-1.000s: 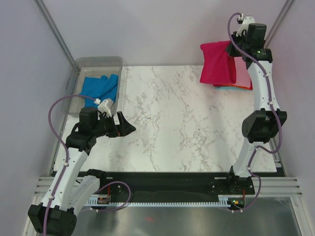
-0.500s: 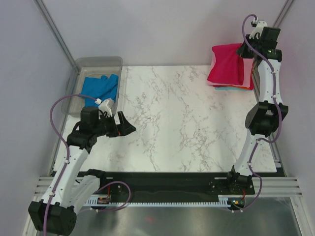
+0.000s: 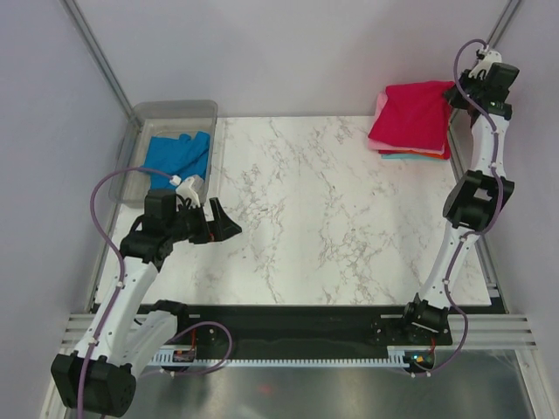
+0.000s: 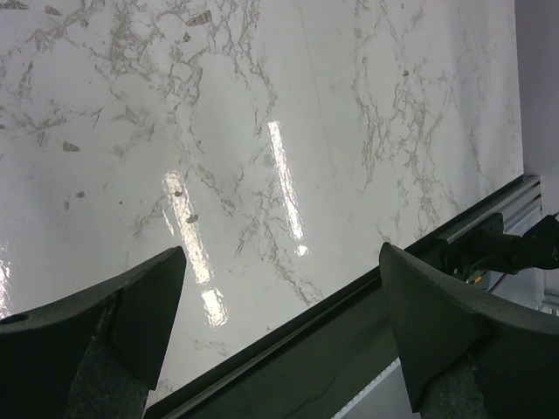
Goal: Fold and stack the t-shirts
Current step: Neatly place the folded tshirt to the corner, then reset both grippers
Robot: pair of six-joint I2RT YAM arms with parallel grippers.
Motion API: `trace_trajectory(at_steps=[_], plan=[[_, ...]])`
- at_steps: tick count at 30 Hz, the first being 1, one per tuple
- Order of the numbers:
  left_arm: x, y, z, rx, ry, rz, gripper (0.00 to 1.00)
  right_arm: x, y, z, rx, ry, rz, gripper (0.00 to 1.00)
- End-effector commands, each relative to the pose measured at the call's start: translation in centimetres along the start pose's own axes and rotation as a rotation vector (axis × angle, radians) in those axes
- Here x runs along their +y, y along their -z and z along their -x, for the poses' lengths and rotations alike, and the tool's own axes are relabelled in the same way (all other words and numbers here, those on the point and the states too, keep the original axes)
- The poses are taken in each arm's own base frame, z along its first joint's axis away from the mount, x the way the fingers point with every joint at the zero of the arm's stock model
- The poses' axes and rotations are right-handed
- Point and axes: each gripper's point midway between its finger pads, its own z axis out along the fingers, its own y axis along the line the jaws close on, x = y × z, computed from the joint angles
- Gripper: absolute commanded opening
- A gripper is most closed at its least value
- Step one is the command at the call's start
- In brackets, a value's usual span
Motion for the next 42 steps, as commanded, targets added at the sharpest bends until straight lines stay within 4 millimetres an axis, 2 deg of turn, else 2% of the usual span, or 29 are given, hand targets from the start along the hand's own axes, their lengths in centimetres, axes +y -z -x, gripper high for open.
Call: trace_trajectory(at_steps=[1,2,5,8,10,11,12,13,16,17,19,20,22,23,24,25,26,28,29,30,32,34,35,37,38,39,40,41,42], plan=[[0.3,-0.4,0.6,-0.022,-0.006,0.010,1.00,-3.3,-2.9,2.1,-0.175,0.000,0.002,0.04],[0.3,-0.4,0.7,-0.024,-0.007,0.010,1.00,-4.5,-4.3,1.2,-0.204,-0.009,0.003,0.05],[0.4,-0.4,0.7,-0.024,-0.003,0.017,1.00,-6.6,-5.8,0.7,-0.273,-0.054,0.006,0.13],[0.6,-0.5,0.7,-0.020,-0.001,0.024,1.00,-7.8,-7.9,-1.3,-0.298,-0.067,0.003,0.31],[0.6,-0.5,0.6,-0.018,0.001,0.027,1.00,-8.4,-8.3,-1.7,-0.305,-0.071,-0.020,0.48],[0.7,-0.6,0.6,-0.016,0.004,0.027,1.00,-9.5,-8.2,-1.6,-0.319,-0.078,-0.084,0.57],[0.8,-0.6,0.6,-0.014,0.004,0.029,1.00,-10.1,-8.3,-2.2,-0.313,-0.086,-0.116,0.73],[0.7,-0.6,0.6,-0.012,0.006,0.028,1.00,-10.7,-8.2,-2.2,-0.317,-0.089,-0.146,0.81],[0.6,-0.5,0.7,-0.020,0.001,0.027,1.00,-12.1,-7.0,-1.1,-0.340,-0.094,-0.230,0.98],[0.6,-0.4,0.7,-0.021,0.002,0.027,1.00,-11.7,-6.0,0.6,-0.365,-0.093,-0.232,0.98],[0.5,-0.3,0.8,-0.029,-0.002,0.023,1.00,-12.5,-4.8,1.2,-0.372,-0.107,-0.280,0.98],[0.4,-0.2,0.8,-0.034,-0.005,0.022,1.00,-12.3,-2.9,3.7,-0.411,-0.101,-0.299,0.98],[0.4,0.0,1.0,-0.047,-0.009,0.025,1.00,-14.1,-0.8,4.2,-0.428,-0.145,-0.398,0.98],[0.4,0.0,1.0,-0.049,-0.008,0.028,1.00,-14.1,1.4,6.0,-0.460,-0.158,-0.427,0.98],[0.3,0.1,1.1,-0.055,-0.014,0.027,1.00,-14.3,2.6,6.8,-0.484,-0.195,-0.447,0.98],[0.2,0.2,1.1,-0.060,-0.015,0.024,1.00,-15.9,4.7,7.5,-0.516,-0.228,-0.521,0.98],[0.3,0.3,1.2,-0.064,-0.016,0.027,1.00,-15.7,7.2,8.9,-0.545,-0.253,-0.552,0.98],[0.2,0.6,1.4,-0.081,-0.020,0.030,1.00,-16.8,10.6,9.9,-0.604,-0.336,-0.622,0.98],[0.2,0.6,1.4,-0.085,-0.022,0.030,1.00,-15.8,13.7,12.2,-0.664,-0.352,-0.631,0.98],[0.2,0.7,1.5,-0.088,-0.023,0.031,0.99,-16.1,14.5,11.0,-0.649,-0.380,-0.663,0.98],[0.0,0.9,1.6,-0.099,-0.027,0.027,1.00,-14.7,17.7,11.6,-0.687,-0.424,-0.680,0.98],[-0.1,1.1,1.8,-0.111,-0.033,0.026,0.99,-13.1,19.4,11.8,-0.712,-0.483,-0.645,0.98],[-0.1,1.2,1.8,-0.112,-0.033,0.025,1.00,-11.1,20.4,11.5,-0.702,-0.502,-0.587,0.98],[-0.3,1.3,1.8,-0.116,-0.034,0.018,1.00,-8.3,20.8,10.9,-0.668,-0.538,-0.491,0.97],[-0.3,1.3,1.8,-0.115,-0.034,0.017,1.00,-5.9,22.3,11.5,-0.673,-0.551,-0.438,0.97],[-0.2,1.3,1.8,-0.116,-0.033,0.018,1.00,-4.5,21.7,9.2,-0.602,-0.560,-0.412,0.98],[-0.3,1.3,1.8,-0.115,-0.033,0.015,1.00,-1.7,21.1,7.7,-0.539,-0.570,-0.381,0.98],[-0.3,1.2,1.8,-0.113,-0.032,0.016,1.00,0.6,22.0,5.6,-0.493,-0.573,-0.365,0.98],[-0.3,1.2,1.8,-0.113,-0.032,0.015,1.00,4.6,21.2,4.2,-0.440,-0.552,-0.288,0.98]])
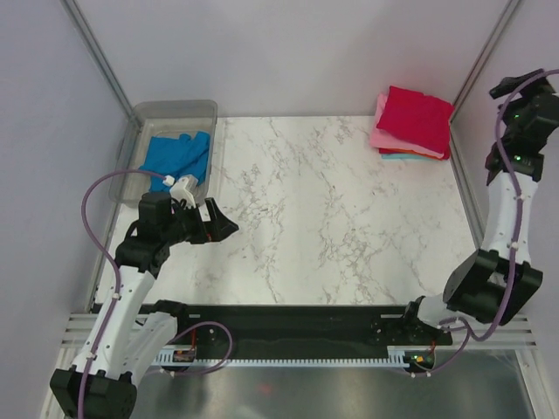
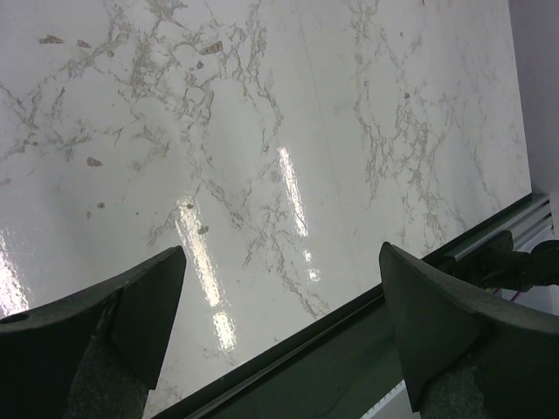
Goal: Fold and stack the t-shirts
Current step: Reset both grippers
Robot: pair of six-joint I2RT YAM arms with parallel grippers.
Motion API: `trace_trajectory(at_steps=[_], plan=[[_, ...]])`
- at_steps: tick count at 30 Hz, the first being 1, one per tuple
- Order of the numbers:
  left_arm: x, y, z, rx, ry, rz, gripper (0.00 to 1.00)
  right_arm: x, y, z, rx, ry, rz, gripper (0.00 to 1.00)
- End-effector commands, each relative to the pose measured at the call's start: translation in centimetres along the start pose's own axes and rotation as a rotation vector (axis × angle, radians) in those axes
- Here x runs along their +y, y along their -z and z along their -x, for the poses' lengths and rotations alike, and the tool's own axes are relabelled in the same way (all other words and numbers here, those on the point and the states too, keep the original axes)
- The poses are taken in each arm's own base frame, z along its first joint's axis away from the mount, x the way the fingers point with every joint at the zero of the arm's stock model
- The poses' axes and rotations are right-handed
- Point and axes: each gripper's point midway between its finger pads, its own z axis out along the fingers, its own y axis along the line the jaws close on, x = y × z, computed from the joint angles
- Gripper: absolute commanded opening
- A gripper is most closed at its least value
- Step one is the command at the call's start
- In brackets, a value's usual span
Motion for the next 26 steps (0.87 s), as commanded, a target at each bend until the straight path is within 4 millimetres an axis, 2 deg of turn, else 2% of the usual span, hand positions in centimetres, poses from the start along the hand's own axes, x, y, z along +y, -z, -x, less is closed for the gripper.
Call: trace_trajectory(at_steps=[1,2,3,4,5,6,8,9,10,11,12,13,14,15,17,18,22,26], plan=[[-0.2,0.1,0.8,-0.036,-0.001,-0.009,1.00,4.9,6.6,-9.5,0.263,-0.021,0.122,0.98],[-0.2,0.1,0.8,-0.037,-0.003,-0.009,1.00,5.2,9.7,-11.3,0.304,-0.008,0.145,0.98],[-0.3,0.1,0.8,-0.034,-0.003,-0.013,1.00,7.9,12.9,-14.3,0.372,0.012,0.215,0.98],[-0.4,0.1,0.8,-0.034,-0.004,-0.016,1.00,8.7,15.2,-16.2,0.419,0.035,0.249,0.98],[-0.3,0.1,0.8,-0.035,-0.004,-0.015,1.00,8.5,18.3,-18.5,0.476,0.054,0.276,0.98],[-0.3,0.1,0.7,-0.031,-0.002,-0.017,1.00,10.6,22.4,-21.5,0.562,0.077,0.363,0.98],[-0.4,0.0,0.7,-0.027,-0.003,-0.018,1.00,8.9,26.5,-24.8,0.634,0.119,0.355,0.98],[-0.4,0.0,0.6,-0.024,0.000,-0.019,1.00,9.3,29.8,-26.8,0.694,0.133,0.401,0.98],[-0.4,0.0,0.7,-0.025,0.000,-0.021,1.00,9.0,31.3,-27.3,0.708,0.090,0.396,0.98],[-0.4,0.0,0.6,-0.025,0.000,-0.021,1.00,6.9,33.3,-29.9,0.769,0.114,0.383,0.98],[-0.4,0.0,0.7,-0.027,-0.001,-0.019,1.00,7.2,36.5,-31.4,0.830,0.120,0.444,0.98],[-0.3,0.1,0.7,-0.030,-0.002,-0.016,1.00,7.2,38.3,-31.9,0.859,0.088,0.465,0.98],[-0.3,0.1,0.7,-0.029,0.000,-0.014,1.00,5.6,39.5,-33.3,0.873,0.121,0.449,0.98],[-0.2,0.1,0.7,-0.034,-0.001,-0.008,0.99,5.8,42.6,-34.1,0.922,0.141,0.509,0.98],[-0.1,0.1,0.7,-0.038,0.002,-0.003,1.00,4.8,44.3,-35.1,0.917,0.176,0.493,0.98],[-0.1,0.2,0.8,-0.044,0.000,0.001,1.00,4.8,46.2,-35.5,0.938,0.201,0.529,0.98],[0.1,0.2,0.9,-0.049,0.002,0.013,1.00,4.0,48.5,-37.9,0.958,0.298,0.550,0.98],[0.1,0.2,0.9,-0.046,0.001,0.014,1.00,4.7,50.2,-39.6,0.950,0.381,0.612,0.98]])
